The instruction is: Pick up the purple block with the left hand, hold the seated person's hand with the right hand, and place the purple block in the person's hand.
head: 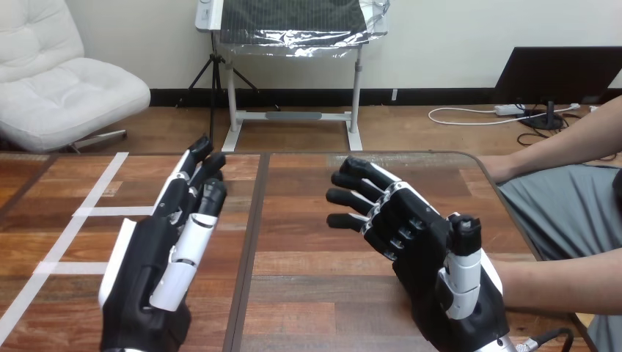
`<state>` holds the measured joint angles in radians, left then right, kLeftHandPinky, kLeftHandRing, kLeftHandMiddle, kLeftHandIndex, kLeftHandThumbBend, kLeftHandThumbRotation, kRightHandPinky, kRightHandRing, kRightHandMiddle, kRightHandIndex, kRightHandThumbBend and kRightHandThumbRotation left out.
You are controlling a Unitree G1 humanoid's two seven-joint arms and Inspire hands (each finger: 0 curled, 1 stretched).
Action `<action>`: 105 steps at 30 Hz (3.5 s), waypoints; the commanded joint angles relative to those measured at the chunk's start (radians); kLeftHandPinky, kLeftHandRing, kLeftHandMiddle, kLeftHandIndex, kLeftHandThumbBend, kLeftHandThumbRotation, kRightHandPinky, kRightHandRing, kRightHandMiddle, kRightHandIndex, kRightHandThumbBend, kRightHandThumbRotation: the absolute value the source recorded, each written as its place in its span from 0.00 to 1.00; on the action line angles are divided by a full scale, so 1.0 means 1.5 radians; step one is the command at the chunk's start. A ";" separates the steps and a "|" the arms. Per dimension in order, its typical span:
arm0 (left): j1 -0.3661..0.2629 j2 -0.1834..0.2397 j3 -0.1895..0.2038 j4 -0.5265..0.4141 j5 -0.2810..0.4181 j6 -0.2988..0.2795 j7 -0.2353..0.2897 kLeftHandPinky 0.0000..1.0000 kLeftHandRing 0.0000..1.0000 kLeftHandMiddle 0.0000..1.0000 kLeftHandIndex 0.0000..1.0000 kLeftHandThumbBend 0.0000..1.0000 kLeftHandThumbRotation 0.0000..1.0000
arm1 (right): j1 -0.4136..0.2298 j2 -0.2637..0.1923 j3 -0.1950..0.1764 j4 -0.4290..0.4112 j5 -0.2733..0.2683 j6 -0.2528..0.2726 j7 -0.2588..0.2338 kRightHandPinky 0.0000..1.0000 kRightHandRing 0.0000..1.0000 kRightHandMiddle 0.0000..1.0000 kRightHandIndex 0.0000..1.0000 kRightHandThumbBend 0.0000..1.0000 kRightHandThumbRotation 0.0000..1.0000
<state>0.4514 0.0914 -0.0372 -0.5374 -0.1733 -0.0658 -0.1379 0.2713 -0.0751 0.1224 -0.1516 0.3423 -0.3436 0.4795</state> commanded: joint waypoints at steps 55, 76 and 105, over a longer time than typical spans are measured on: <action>-0.153 0.147 0.153 0.201 0.314 -0.019 0.100 0.77 0.90 0.93 0.92 0.64 0.58 | -0.026 -0.001 -0.021 -0.031 0.000 -0.003 -0.035 0.74 0.82 0.84 0.84 0.88 1.00; -0.217 0.193 0.161 0.294 0.357 0.008 0.117 0.76 0.87 0.91 0.91 0.66 0.50 | -0.031 -0.003 -0.029 -0.032 -0.002 -0.007 -0.039 0.74 0.83 0.84 0.84 0.86 1.00; -0.253 0.229 0.112 0.361 0.431 0.049 0.100 0.94 0.92 0.93 0.91 0.69 0.50 | -0.035 -0.009 -0.032 -0.026 -0.008 -0.030 -0.029 0.74 0.82 0.84 0.84 0.85 1.00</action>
<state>0.1427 0.3930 0.1596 -0.0067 0.4484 0.0089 0.0176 0.2711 -0.0855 0.0944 -0.1536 0.3328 -0.3484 0.4270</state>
